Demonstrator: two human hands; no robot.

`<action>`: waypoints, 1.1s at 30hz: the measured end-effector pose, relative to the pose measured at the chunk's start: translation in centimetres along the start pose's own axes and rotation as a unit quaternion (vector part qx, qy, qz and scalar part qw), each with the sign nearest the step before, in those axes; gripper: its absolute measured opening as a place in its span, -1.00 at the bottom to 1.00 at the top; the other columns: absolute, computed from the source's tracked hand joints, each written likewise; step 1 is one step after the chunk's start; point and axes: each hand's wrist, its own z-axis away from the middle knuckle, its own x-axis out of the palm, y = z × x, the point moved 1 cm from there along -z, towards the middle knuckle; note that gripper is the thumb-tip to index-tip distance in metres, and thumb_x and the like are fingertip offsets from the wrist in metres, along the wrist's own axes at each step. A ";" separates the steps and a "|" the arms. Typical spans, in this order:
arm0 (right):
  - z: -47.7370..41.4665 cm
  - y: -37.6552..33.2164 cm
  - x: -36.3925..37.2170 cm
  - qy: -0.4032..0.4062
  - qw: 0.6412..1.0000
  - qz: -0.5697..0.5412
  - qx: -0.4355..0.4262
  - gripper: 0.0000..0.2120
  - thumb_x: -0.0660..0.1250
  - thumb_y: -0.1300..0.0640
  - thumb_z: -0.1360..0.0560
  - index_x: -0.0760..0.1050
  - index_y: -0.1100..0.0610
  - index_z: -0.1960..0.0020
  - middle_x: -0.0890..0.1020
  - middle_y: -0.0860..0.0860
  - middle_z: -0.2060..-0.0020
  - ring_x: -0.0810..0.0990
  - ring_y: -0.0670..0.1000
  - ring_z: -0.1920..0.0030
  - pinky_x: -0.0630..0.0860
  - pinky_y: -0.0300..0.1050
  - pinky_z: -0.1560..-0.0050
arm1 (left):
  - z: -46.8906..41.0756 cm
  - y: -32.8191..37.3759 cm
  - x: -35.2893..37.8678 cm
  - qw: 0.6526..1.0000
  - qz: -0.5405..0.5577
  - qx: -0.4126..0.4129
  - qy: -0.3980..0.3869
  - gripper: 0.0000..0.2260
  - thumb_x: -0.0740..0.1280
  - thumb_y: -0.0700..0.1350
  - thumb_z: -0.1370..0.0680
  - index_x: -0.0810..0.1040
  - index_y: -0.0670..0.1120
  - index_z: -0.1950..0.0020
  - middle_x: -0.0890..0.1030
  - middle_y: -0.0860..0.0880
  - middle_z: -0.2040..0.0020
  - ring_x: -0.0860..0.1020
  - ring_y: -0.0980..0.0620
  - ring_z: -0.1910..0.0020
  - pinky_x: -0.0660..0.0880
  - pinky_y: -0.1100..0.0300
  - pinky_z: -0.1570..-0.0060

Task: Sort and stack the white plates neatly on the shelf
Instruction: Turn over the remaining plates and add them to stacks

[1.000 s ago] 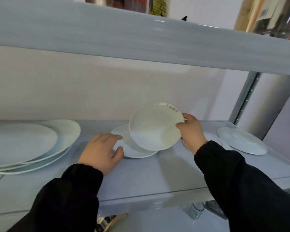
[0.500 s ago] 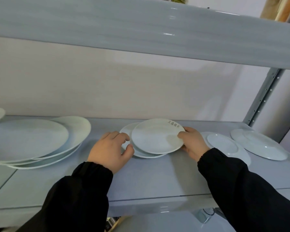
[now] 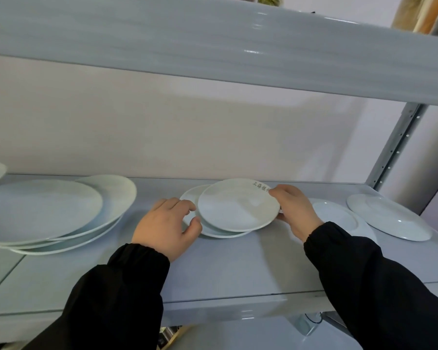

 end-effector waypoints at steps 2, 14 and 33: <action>0.5 -0.5 -0.6 -0.003 1.000 0.010 -0.015 -0.57 0.40 -0.10 -0.31 0.46 0.06 -0.11 0.59 0.01 0.00 0.65 0.04 -0.01 0.65 -0.03 0.06 | 0.0 0.0 0.0 1.000 0.001 0.000 0.000 -0.53 0.04 0.21 -0.42 0.56 0.03 -0.13 0.53 0.16 0.07 0.44 0.08 -0.01 0.33 0.23 0.08; 5.2 -1.2 -8.7 0.010 0.951 0.274 -0.146 -0.55 0.38 -0.06 -0.54 0.42 -0.07 -0.41 0.52 -0.13 -0.23 0.53 -0.13 -0.19 0.41 -0.28 -0.09 | -0.1 2.2 -1.1 1.000 -0.010 -0.005 0.015 -0.58 0.16 0.17 -0.47 0.55 0.04 -0.22 0.56 0.13 -0.06 0.47 0.05 -0.12 0.34 0.20 0.06; 5.9 2.6 -22.6 -0.007 0.891 0.402 -0.208 -0.34 0.29 -0.29 -0.44 0.30 -0.15 -0.49 0.38 -0.16 -0.42 0.34 -0.16 -0.40 0.26 -0.28 -0.32 | -3.6 20.4 6.4 0.990 0.032 0.140 -0.009 -0.59 0.18 0.14 -0.47 0.58 -0.02 -0.18 0.61 0.05 -0.06 0.49 0.03 -0.10 0.30 0.30 -0.13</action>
